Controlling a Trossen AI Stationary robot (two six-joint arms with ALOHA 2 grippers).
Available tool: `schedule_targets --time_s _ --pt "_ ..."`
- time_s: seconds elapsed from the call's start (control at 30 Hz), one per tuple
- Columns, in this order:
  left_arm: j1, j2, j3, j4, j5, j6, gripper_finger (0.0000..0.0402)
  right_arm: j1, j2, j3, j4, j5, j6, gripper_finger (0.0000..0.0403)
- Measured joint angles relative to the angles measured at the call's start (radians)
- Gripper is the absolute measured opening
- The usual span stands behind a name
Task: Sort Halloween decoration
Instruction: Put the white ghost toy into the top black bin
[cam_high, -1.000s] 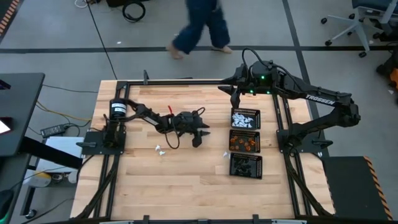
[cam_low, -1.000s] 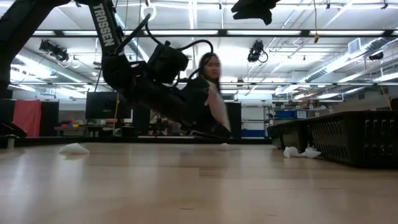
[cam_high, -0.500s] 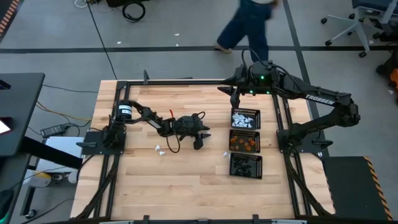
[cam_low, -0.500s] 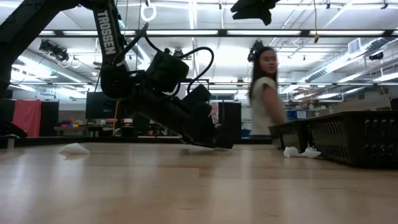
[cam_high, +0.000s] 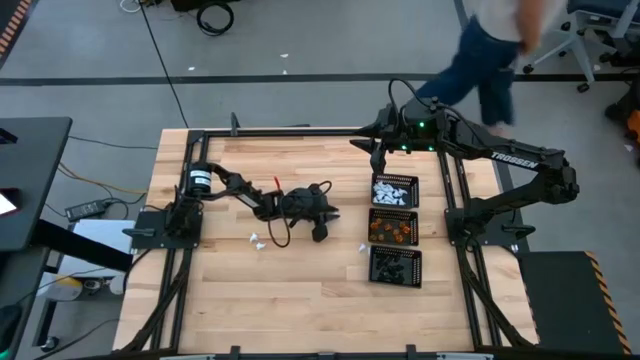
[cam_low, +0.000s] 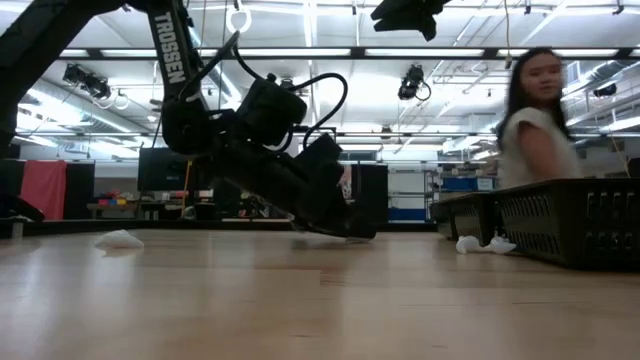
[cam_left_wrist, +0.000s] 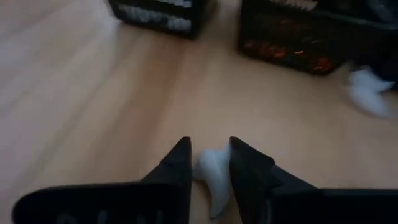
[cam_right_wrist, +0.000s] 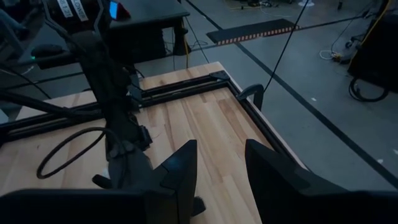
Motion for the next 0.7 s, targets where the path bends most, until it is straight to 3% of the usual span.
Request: schedule_targets --time_s 0.2,0.7 --pt "-0.006 0.002 -0.002 0.024 0.026 -0.064 0.0061 0.0 0.0 0.0 0.012 0.0 -0.01 0.014" --pt "-0.012 0.008 -0.007 0.096 0.012 -0.091 0.0059 0.0 0.0 0.0 0.013 0.0 -0.02 0.014"
